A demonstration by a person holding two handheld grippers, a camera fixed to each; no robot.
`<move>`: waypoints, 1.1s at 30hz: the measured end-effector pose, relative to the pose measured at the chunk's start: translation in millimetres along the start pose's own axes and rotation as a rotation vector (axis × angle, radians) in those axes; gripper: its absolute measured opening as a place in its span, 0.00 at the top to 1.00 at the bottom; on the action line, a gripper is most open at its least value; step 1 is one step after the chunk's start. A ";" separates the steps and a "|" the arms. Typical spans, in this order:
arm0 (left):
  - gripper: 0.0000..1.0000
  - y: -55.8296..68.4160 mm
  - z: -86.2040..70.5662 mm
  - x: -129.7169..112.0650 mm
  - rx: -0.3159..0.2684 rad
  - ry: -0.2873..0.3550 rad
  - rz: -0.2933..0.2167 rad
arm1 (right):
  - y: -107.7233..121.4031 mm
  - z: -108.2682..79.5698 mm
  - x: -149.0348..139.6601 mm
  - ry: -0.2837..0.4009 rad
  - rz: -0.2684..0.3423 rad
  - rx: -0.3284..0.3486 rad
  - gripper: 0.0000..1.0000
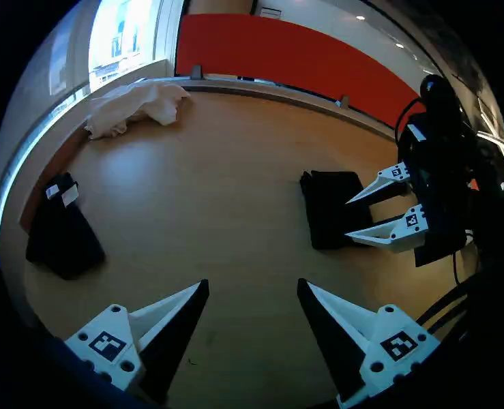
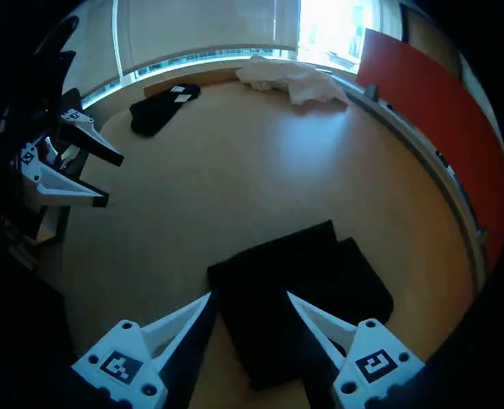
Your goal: Fold towel
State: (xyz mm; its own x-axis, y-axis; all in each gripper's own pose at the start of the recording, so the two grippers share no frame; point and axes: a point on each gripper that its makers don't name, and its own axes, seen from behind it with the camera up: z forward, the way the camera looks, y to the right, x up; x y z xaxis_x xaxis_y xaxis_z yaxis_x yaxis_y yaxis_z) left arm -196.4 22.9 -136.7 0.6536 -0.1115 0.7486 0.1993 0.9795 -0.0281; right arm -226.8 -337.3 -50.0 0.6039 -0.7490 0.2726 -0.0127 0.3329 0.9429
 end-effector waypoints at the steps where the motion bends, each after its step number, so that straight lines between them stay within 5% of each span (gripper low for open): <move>1: 0.04 -0.1 -0.1 0.3 0.000 0.000 0.001 | 0.4 -1.6 -1.3 0.001 0.004 -0.002 0.34; 20: 0.04 7.0 1.3 2.9 -0.003 0.000 0.021 | 15.2 -42.6 -60.5 -0.031 0.092 -0.071 0.34; 33: 0.04 13.3 0.8 0.0 -0.007 -0.001 0.026 | 7.0 -42.8 -93.5 -0.065 0.138 -0.084 0.34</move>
State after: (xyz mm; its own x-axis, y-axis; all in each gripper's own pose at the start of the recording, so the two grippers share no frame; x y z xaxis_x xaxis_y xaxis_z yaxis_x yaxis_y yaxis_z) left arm -194.3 36.1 -136.5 0.6579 -0.0858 0.7482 0.1876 0.9808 -0.0525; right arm -249.2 -240.4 -77.1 0.5478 -0.7275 0.4131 -0.0234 0.4803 0.8768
